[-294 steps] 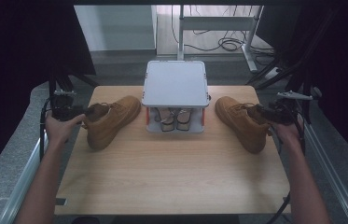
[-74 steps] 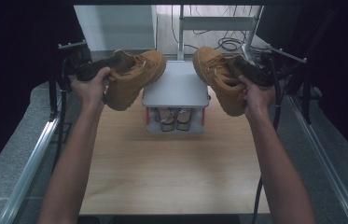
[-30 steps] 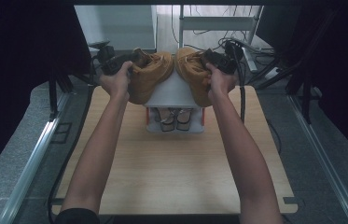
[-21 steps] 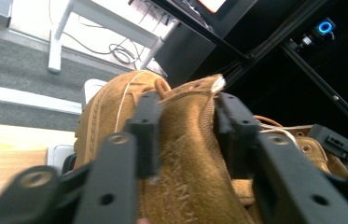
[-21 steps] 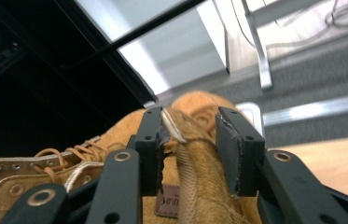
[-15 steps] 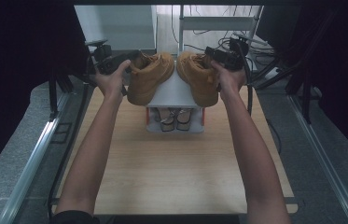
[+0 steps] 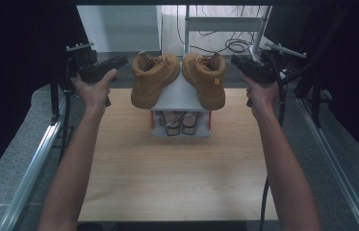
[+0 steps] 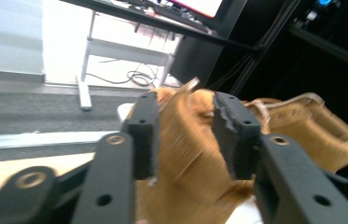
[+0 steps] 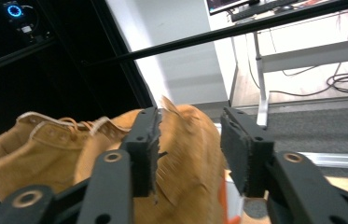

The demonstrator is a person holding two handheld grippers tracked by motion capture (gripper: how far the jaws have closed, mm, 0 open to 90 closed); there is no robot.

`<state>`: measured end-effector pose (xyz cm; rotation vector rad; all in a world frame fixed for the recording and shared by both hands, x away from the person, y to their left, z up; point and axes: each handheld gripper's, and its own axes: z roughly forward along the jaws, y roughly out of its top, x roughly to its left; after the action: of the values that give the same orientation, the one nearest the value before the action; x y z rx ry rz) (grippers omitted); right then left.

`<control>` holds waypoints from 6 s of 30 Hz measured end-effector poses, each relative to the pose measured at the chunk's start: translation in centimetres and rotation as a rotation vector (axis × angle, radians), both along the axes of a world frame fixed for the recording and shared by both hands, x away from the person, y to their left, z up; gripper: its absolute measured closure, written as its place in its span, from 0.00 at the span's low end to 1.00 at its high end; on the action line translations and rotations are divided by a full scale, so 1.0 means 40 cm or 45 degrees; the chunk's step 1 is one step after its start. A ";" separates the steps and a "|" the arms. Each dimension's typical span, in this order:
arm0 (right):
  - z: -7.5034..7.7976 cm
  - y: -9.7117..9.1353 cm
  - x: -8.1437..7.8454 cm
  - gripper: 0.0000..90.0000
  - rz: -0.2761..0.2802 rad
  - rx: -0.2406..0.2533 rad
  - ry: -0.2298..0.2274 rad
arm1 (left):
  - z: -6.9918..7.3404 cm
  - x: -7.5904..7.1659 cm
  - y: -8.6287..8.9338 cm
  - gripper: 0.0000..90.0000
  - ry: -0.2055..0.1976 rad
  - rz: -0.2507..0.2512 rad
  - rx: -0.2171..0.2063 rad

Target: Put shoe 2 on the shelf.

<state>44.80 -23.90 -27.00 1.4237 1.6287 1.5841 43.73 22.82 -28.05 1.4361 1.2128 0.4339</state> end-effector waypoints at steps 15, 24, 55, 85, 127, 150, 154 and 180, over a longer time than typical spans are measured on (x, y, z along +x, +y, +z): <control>-0.143 -0.086 -0.036 0.99 -0.010 -0.144 0.087 | -0.145 -0.016 0.043 1.00 0.121 -0.037 0.151; -0.196 -0.078 -0.029 0.99 -0.008 -0.198 0.130 | -0.180 -0.016 0.049 1.00 0.152 -0.030 0.195; -0.237 0.025 -0.011 0.99 0.019 -0.349 0.122 | -0.193 0.012 -0.004 1.00 0.165 -0.057 0.238; -0.237 0.090 -0.017 0.99 0.055 -0.409 0.083 | -0.191 0.015 -0.049 1.00 0.172 -0.085 0.216; -0.241 0.202 0.001 0.99 0.168 -0.425 0.041 | -0.205 0.029 -0.189 1.00 0.151 -0.175 0.092; -0.233 0.151 -0.035 0.99 0.187 -0.355 0.014 | -0.192 -0.024 -0.125 0.98 0.061 -0.162 0.096; -0.235 0.139 -0.056 0.99 0.200 -0.334 -0.009 | -0.195 -0.047 -0.098 0.94 0.043 -0.164 0.084; -0.362 -0.004 -0.223 0.58 0.260 -0.224 0.005 | -0.376 -0.265 -0.014 0.53 0.055 -0.167 0.198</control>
<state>35.88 -24.05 -41.50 1.2034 1.9152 1.5010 33.15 22.26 -43.07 1.6552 1.1311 0.4160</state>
